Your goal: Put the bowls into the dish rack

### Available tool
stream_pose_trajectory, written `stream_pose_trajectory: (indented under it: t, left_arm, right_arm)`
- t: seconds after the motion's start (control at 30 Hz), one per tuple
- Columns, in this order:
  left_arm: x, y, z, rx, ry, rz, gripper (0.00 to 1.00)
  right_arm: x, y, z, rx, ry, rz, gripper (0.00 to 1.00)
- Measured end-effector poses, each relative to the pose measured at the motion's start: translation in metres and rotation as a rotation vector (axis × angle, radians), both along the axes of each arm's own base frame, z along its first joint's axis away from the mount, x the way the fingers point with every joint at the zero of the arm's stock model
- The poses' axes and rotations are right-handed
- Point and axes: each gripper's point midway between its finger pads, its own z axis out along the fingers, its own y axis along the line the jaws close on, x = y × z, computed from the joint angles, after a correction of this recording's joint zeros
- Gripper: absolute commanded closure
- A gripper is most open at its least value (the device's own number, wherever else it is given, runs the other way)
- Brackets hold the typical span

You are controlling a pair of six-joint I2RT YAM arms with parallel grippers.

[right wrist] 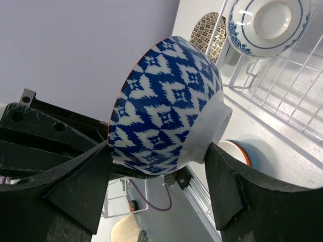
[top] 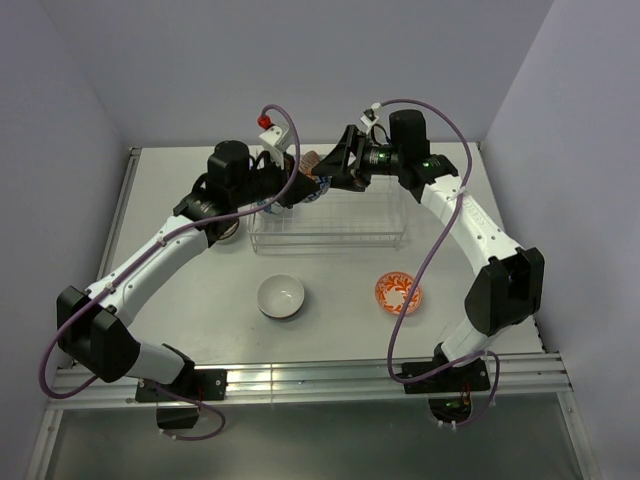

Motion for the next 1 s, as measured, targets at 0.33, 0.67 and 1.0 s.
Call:
stream_pose_trajectory:
  t: [0.33, 0.67, 1.0]
  left_arm:
    - [-0.005, 0.009, 0.005, 0.015, -0.017, 0.012, 0.41]
    - [-0.002, 0.049, 0.012, -0.002, 0.023, 0.091, 0.01]
    - [0.019, 0.131, 0.022, -0.029, 0.081, 0.292, 0.01]
  right_arm:
    - [0.006, 0.001, -0.01, -0.031, -0.012, 0.004, 1.0]
    - [0.036, -0.001, -0.025, -0.101, -0.031, -0.071, 1.0]
    - [0.075, -0.003, -0.06, -0.21, -0.061, -0.14, 1.0]
